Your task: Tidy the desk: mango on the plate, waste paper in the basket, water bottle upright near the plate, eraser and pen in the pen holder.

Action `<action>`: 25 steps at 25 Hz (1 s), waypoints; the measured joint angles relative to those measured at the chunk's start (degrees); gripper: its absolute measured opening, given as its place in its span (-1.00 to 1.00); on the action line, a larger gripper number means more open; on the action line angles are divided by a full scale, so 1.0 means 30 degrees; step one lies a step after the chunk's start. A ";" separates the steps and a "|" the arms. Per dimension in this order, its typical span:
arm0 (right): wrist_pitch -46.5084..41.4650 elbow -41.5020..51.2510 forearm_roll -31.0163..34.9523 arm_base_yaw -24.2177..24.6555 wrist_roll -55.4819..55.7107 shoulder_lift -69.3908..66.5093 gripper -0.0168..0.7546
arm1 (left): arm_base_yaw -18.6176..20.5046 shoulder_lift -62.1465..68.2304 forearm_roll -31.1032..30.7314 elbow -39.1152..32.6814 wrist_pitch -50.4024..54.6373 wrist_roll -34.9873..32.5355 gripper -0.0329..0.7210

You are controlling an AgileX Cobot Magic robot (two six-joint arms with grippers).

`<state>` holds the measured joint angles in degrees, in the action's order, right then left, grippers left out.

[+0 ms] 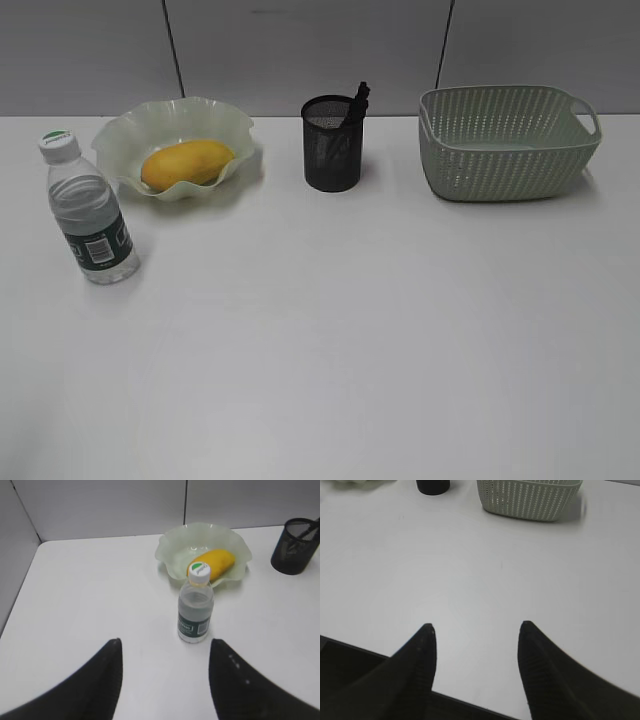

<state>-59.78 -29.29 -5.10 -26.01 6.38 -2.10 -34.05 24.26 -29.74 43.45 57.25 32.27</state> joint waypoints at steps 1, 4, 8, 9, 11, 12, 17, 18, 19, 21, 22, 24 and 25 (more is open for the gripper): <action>-0.0018 0.0000 0.0000 0.0000 0.0000 0.0000 0.13 | 0.0000 -0.1021 0.0532 -0.0211 0.0622 -0.0759 0.19; -0.0017 0.0000 0.0000 0.0000 0.0000 0.0000 0.13 | 0.0000 -0.3632 0.2339 -0.0939 0.2406 -0.3172 0.19; -0.0017 0.0000 0.0000 0.0000 0.0000 0.0000 0.12 | 0.0000 -0.5770 0.5322 -0.2253 0.3102 -0.7108 0.19; -0.0017 0.0000 0.0000 0.0000 0.0000 0.0000 0.12 | 0.0000 -0.6216 0.5932 -0.2735 0.3102 -0.7733 0.19; -0.0002 0.0000 0.0000 0.0000 0.0000 0.0000 0.12 | 0.0000 -0.6955 0.6777 -0.3441 0.3055 -0.8494 0.19; -0.0002 0.0000 0.0000 0.0000 0.0000 0.0000 0.12 | 0.0000 -0.7394 0.7106 -0.3523 0.2849 -0.8682 0.19; -0.0014 0.0000 -0.0016 0.0000 0.0000 0.0000 0.12 | 0.0000 -0.8196 0.9392 -0.4177 0.1354 -0.9316 0.19; -0.0014 0.0000 -0.0016 0.0000 0.0000 0.0000 0.12 | 0.0000 -0.8196 0.9551 -0.4198 0.1307 -0.9350 0.19; -0.0014 0.0000 -0.0016 0.0000 0.0000 0.0000 0.12 | 0.0000 -0.8196 0.9606 -0.4213 0.1245 -0.9393 0.19; -0.0014 0.0000 0.0023 0.0000 0.0000 0.0000 0.12 | 0.0000 -0.8196 0.9612 -0.4213 0.1200 -0.9430 0.18; -0.0014 0.0000 0.0037 0.0000 0.0000 0.0000 0.12 | 0.0000 -0.8196 0.9630 -0.4213 0.1200 -0.9454 0.18; -0.0014 0.0000 0.0078 0.0000 0.0000 0.0000 0.12 | 0.0000 -0.8196 0.9715 -0.4213 0.1186 -0.9454 0.17; -0.0014 0.0000 0.0078 0.0000 0.0000 0.0000 0.12 | 0.0000 -0.8196 0.9738 -0.4213 0.1186 -0.9471 0.17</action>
<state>-59.82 -29.29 -4.87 -26.01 6.38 -2.10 -34.05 -0.33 -0.53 30.81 60.80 3.86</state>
